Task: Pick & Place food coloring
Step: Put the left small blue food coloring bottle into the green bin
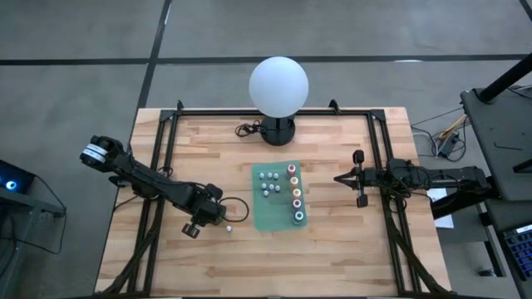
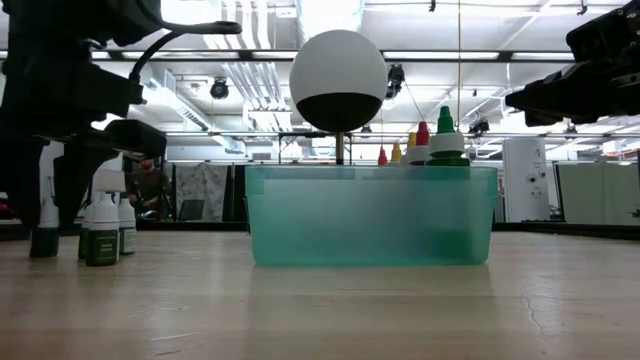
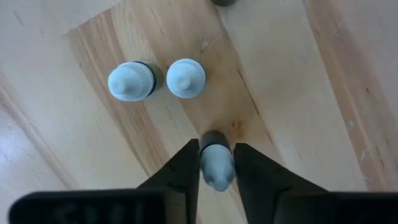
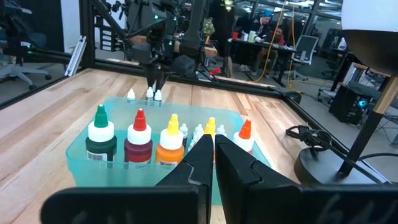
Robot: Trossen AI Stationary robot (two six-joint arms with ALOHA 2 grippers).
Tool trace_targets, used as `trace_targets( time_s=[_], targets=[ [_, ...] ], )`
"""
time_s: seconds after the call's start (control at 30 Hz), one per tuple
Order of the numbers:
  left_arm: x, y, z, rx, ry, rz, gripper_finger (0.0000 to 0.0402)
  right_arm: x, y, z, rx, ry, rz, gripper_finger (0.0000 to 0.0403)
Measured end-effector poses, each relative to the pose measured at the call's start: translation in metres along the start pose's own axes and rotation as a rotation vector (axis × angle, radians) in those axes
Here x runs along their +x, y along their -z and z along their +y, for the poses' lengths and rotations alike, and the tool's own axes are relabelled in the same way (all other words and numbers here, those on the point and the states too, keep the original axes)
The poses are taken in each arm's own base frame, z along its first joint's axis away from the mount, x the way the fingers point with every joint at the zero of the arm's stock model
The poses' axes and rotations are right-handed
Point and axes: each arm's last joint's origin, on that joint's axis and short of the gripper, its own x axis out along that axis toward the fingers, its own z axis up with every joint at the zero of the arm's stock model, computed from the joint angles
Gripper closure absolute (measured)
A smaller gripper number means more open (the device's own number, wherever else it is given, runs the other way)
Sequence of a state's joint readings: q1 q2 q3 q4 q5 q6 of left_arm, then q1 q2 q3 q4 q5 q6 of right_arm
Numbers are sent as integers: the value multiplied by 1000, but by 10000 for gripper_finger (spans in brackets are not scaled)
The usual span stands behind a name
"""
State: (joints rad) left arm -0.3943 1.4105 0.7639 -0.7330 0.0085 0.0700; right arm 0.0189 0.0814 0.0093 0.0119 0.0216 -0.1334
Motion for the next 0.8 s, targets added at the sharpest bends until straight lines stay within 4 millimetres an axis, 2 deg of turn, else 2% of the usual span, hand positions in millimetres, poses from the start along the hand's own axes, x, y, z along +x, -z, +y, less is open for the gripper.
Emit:
trace_targets(
  time_s=[0.17, 0.4, 0.63, 0.8],
  targets=[
    [0, 0, 0, 0, 2, -1, 358, 0, 0, 0, 0, -1, 0, 394],
    [-5, -1, 0, 0, 4, 16, 360, 0, 0, 0, 1, -1, 0, 394],
    [-29, -11, 5, -13, 4, 55, 360, 0, 0, 0, 1, -1, 0, 394],
    [-53, -28, 11, -29, -4, 2, 360, 0, 0, 0, 2, 0, 0, 394]
  ],
)
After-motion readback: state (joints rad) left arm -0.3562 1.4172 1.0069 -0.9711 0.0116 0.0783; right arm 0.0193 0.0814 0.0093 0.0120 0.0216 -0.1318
